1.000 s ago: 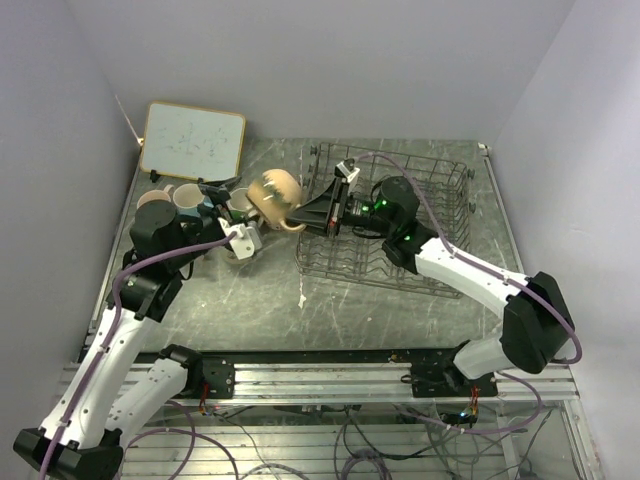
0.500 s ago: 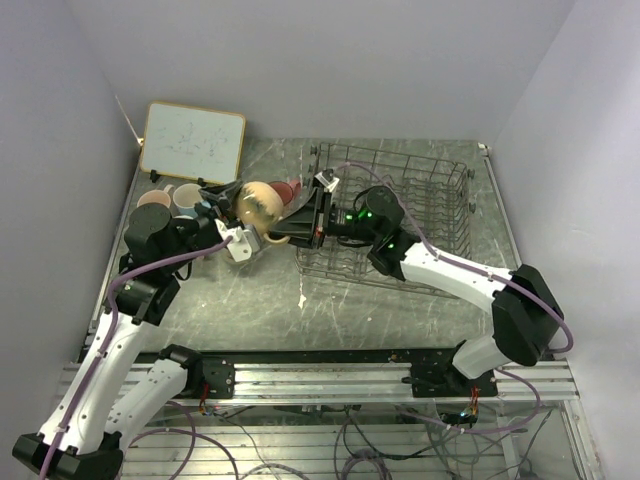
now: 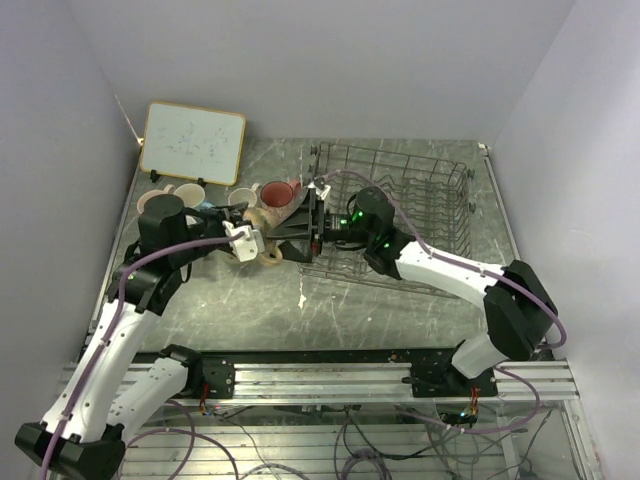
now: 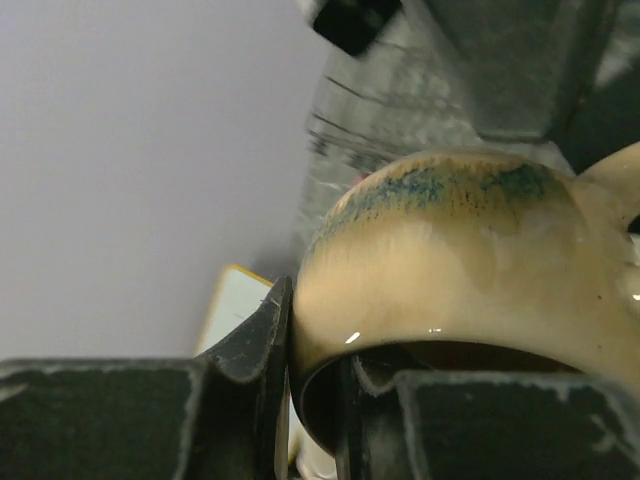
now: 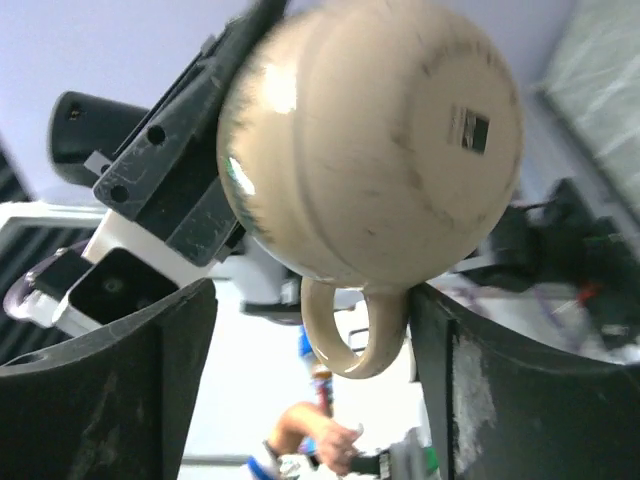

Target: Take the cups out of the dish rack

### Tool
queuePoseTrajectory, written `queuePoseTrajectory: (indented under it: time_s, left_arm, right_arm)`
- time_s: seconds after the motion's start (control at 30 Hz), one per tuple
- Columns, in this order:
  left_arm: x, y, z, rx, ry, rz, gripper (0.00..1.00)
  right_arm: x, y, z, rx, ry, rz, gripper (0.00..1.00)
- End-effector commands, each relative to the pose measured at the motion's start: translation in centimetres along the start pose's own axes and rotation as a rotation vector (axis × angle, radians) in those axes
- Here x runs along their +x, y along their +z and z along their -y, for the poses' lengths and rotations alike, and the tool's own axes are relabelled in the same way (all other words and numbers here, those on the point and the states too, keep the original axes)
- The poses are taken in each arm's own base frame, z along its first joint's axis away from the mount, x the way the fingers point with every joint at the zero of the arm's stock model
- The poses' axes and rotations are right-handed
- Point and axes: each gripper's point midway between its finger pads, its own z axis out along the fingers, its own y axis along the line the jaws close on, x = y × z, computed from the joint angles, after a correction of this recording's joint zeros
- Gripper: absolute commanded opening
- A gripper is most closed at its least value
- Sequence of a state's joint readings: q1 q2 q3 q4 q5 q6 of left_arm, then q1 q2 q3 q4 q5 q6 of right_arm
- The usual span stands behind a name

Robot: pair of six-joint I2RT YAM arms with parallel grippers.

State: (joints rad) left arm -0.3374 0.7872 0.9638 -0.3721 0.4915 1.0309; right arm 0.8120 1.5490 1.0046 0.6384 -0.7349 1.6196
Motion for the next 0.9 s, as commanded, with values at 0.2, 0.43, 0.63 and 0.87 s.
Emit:
queuePoseTrajectory:
  time_s: [0.2, 0.43, 0.63, 0.87]
  left_arm:
    - [6.8, -1.5, 11.0, 0.511, -0.131, -0.302, 0.07]
    - [9.2, 0.2, 15.7, 0.668, -0.194, -0.47, 0.07]
    - [11.3, 2.5, 18.8, 0.702, -0.221, -0.59, 0.07]
    - [12.9, 5.4, 20.6, 0.691, -0.275, -0.663, 0.07]
  right_arm:
    - [-8.3, -10.2, 7.5, 0.477, -0.169, 0.287, 0.95]
    - [-12.3, -17.5, 8.0, 0.66, -0.199, 0.492, 0.96]
    - [-13.8, -20.9, 7.8, 0.717, -0.199, 0.586, 0.96]
    - [-14.4, -23.1, 8.5, 0.805, -0.218, 0.643, 0.96]
